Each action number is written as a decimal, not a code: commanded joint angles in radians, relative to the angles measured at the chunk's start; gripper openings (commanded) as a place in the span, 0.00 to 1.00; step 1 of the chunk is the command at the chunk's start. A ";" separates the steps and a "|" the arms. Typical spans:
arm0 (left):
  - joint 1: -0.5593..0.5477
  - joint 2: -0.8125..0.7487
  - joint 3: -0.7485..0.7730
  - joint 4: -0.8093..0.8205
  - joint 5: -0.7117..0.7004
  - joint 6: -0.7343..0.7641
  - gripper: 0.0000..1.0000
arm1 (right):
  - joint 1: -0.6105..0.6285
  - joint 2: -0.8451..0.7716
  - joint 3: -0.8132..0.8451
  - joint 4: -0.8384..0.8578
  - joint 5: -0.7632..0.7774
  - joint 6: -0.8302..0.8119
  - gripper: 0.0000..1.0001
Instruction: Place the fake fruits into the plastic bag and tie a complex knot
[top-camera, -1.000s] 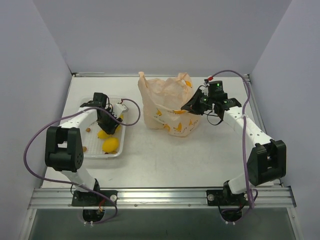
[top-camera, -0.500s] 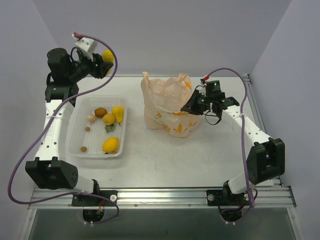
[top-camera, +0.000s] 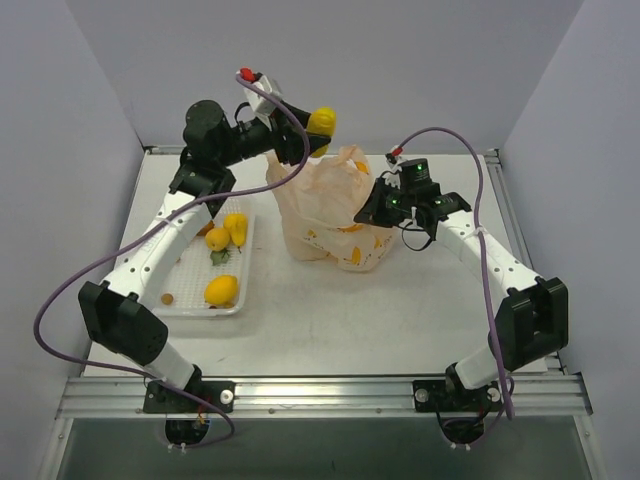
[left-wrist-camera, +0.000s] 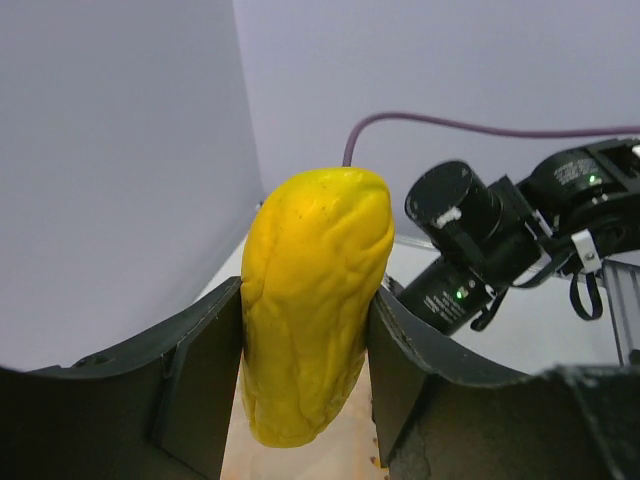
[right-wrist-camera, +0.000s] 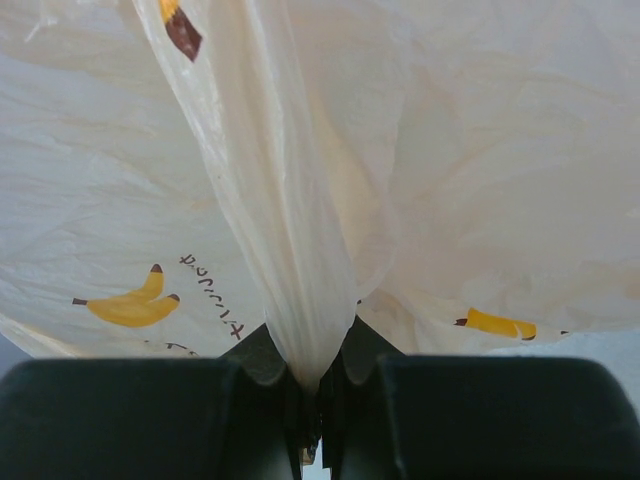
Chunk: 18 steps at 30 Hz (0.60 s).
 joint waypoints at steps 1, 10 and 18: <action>-0.005 -0.022 -0.090 0.013 0.041 0.009 0.47 | -0.002 -0.040 0.031 0.001 0.027 -0.033 0.00; -0.012 -0.042 -0.079 -0.064 0.006 0.040 0.80 | 0.000 -0.027 0.042 0.000 0.011 -0.050 0.00; 0.309 -0.182 -0.122 -0.132 0.108 -0.086 0.84 | -0.002 -0.030 0.053 -0.006 0.023 -0.074 0.00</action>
